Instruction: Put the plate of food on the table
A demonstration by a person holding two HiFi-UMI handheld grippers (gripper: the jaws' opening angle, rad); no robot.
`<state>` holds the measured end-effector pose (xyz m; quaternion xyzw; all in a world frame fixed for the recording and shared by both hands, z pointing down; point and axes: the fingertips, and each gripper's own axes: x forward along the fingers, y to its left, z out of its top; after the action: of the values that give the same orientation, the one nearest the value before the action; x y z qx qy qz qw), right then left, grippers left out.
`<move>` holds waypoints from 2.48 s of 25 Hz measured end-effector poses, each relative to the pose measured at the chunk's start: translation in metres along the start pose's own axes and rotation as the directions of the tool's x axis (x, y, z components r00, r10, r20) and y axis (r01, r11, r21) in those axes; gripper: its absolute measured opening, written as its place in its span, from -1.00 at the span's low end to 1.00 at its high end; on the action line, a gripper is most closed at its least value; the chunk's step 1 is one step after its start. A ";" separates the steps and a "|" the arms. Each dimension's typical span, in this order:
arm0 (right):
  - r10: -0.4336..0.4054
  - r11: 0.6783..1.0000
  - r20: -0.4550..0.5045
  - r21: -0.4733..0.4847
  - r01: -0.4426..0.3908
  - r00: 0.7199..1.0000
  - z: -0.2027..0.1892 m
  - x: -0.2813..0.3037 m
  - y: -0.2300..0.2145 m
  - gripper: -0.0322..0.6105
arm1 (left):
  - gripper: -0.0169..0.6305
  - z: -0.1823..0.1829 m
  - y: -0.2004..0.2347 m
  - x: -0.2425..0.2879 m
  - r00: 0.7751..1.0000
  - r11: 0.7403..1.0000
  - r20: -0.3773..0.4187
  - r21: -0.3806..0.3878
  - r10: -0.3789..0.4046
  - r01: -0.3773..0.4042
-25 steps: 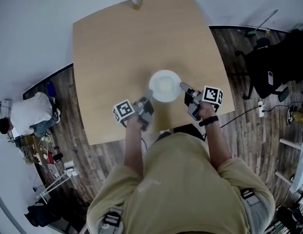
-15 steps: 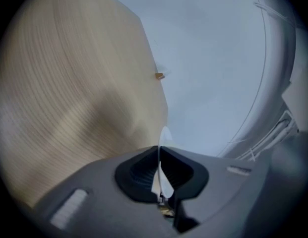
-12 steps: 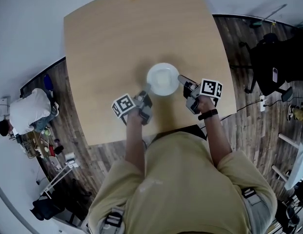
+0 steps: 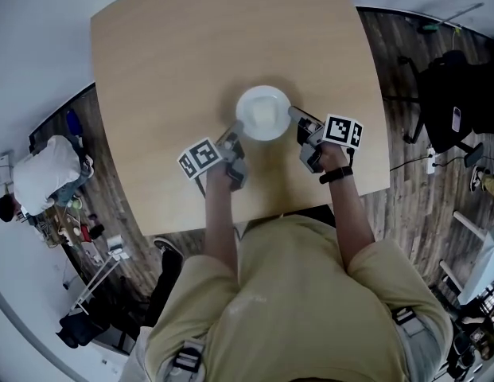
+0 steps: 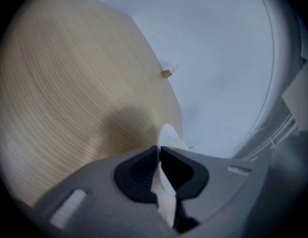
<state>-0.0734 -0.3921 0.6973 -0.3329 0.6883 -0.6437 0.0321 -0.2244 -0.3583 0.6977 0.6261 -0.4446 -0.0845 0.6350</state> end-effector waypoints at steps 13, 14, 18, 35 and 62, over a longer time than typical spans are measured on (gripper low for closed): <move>-0.019 0.999 0.054 0.032 0.017 0.998 0.058 0.051 -0.024 -0.84 | -0.89 0.047 0.015 0.061 0.998 0.997 0.008 0.034 0.068 -0.069; -0.022 0.999 0.053 0.031 0.020 0.998 0.063 0.057 -0.027 -0.84 | -0.89 0.052 0.017 0.067 0.997 0.996 0.011 0.040 0.076 -0.077; -0.021 0.999 0.057 0.031 0.020 0.998 0.074 0.072 -0.032 -0.84 | -0.88 0.067 0.022 0.080 0.993 0.989 0.025 0.086 0.115 -0.117; -0.155 0.986 0.052 -0.050 0.158 0.987 0.093 0.109 -0.039 -0.84 | -0.78 0.101 0.038 0.108 0.929 0.846 0.110 0.386 0.354 -0.368; -0.257 0.810 0.178 -0.496 0.312 0.950 0.022 0.016 0.032 -0.86 | -0.78 0.043 -0.044 0.000 0.926 0.667 0.248 0.642 0.285 -0.377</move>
<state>-0.0891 -0.4204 0.6708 -0.4610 0.7757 -0.4139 -0.1203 -0.2332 -0.3984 0.6516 0.7159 -0.5899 0.1609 0.3370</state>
